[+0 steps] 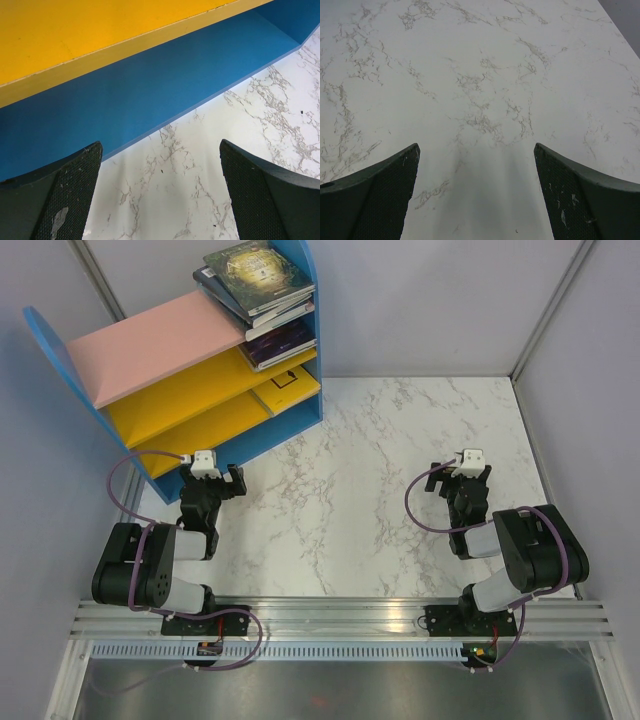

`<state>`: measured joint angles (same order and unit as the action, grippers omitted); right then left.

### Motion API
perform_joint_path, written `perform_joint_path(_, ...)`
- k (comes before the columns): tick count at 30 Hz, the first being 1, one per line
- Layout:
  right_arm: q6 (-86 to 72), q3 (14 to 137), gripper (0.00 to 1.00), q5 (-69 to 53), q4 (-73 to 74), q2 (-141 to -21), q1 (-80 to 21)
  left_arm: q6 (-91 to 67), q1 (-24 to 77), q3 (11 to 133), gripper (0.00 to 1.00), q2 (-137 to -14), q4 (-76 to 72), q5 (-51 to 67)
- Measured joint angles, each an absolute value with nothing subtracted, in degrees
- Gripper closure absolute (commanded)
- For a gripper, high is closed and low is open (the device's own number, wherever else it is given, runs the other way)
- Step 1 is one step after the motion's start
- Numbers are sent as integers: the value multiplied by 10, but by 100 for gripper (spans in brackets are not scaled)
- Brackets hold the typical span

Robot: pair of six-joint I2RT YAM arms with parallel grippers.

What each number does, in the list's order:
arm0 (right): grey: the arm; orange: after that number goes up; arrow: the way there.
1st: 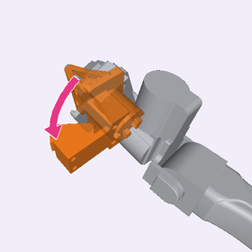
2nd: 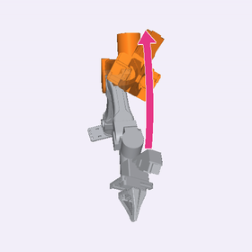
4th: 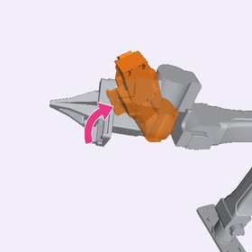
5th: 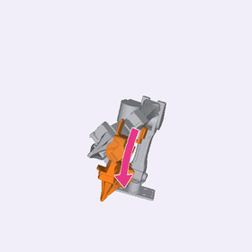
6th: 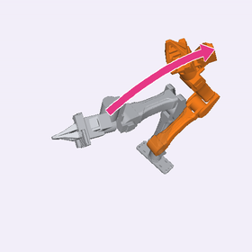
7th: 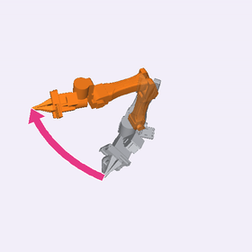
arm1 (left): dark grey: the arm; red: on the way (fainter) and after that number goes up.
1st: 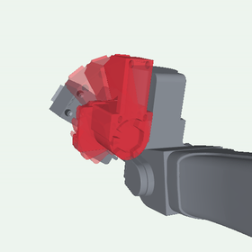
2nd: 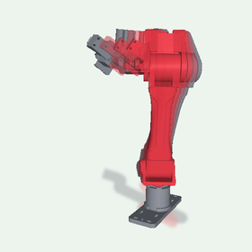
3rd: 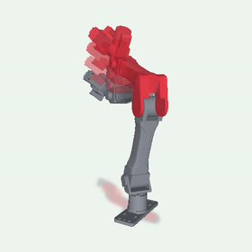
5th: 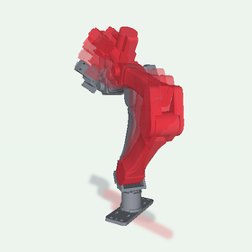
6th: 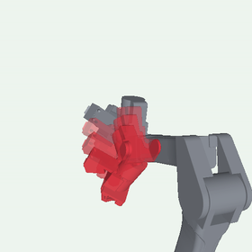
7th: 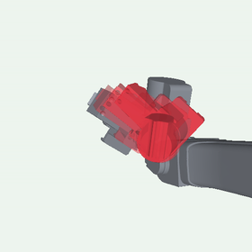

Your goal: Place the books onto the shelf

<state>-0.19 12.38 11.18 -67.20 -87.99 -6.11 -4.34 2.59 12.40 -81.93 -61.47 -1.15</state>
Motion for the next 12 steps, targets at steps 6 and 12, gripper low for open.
perform_joint_path(6,-8,127,2,103,-668,-880,-51,-43,26,124,0,-819,-615,-11)
perform_joint_path(12,-15,131,2,90,-666,-882,-42,-43,26,124,0,-819,-615,-11)
